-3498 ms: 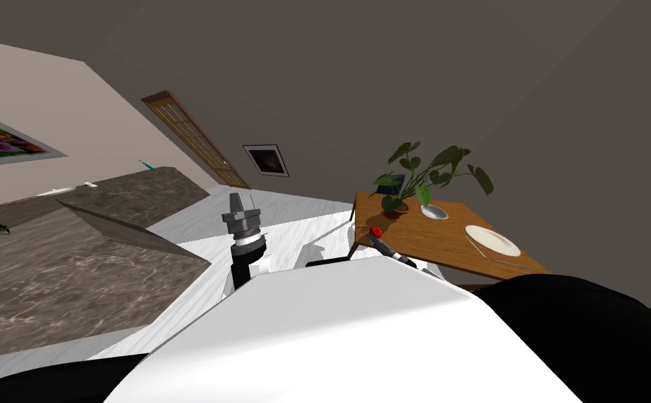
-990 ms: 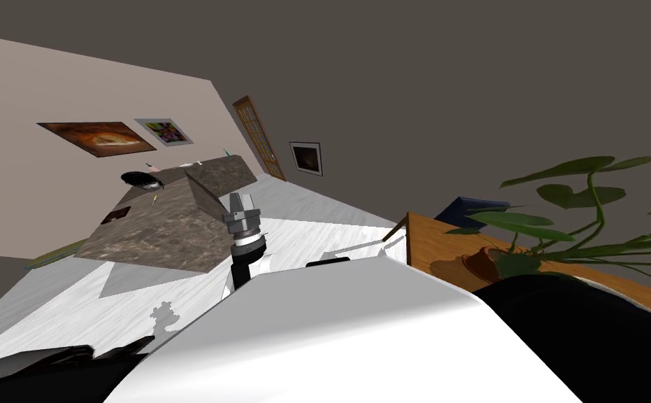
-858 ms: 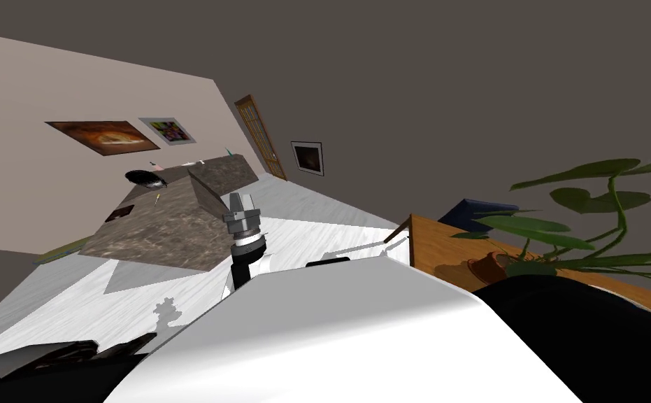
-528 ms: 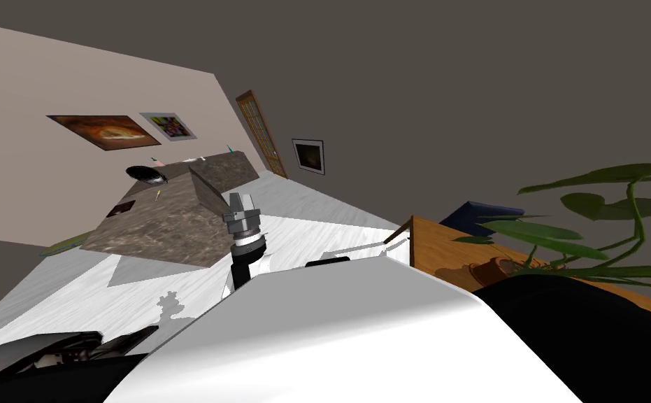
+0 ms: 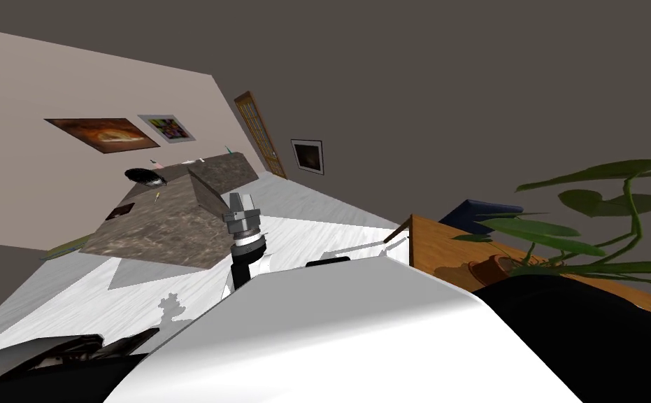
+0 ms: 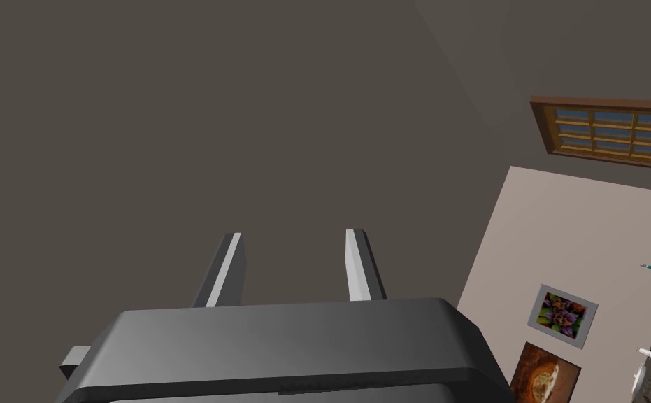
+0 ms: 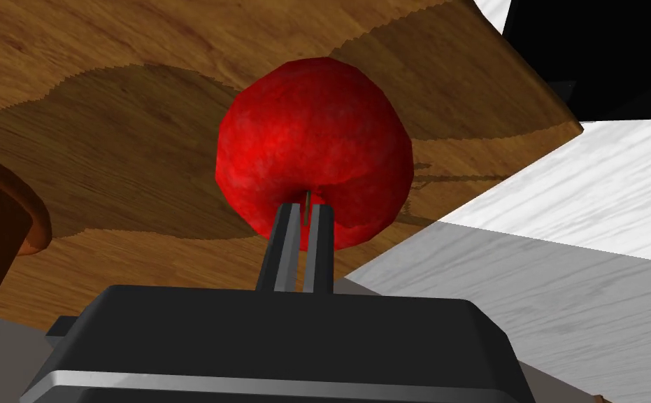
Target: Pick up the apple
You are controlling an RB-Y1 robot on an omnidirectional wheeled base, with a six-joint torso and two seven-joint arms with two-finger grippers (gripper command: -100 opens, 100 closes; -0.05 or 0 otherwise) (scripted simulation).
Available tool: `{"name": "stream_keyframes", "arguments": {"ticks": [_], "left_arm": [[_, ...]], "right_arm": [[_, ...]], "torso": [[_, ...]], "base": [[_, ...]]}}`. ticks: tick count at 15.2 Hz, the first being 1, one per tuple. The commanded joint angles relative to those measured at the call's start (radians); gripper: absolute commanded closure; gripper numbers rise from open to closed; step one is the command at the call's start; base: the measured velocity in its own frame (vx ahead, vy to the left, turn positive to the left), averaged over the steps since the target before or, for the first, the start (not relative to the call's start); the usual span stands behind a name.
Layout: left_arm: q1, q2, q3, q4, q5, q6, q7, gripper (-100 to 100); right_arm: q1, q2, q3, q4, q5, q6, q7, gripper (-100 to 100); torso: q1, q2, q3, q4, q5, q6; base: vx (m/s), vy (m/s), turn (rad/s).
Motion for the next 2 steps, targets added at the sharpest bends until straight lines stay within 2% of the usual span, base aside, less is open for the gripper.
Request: {"name": "stream_keyframes", "arguments": {"ticks": [1,2], "left_arm": [[0.0,0.0,0.0,0.0,0.0,0.0,0.0,0],[0.0,0.0,0.0,0.0,0.0,0.0,0.0,0]], "right_arm": [[0.011,-0.035,0.0,-0.005,-0.008,-0.022,-0.008,100],[0.004,-0.014,0.0,0.0,-0.003,-0.009,-0.002,100]], "torso": [[0.0,0.0,0.0,0.0,0.0,0.0],[0.002,0.0,0.0,0.0,0.0,0.0]], "base": [[0.003,0.085,-0.1],[0.003,0.051,-0.045]]}}
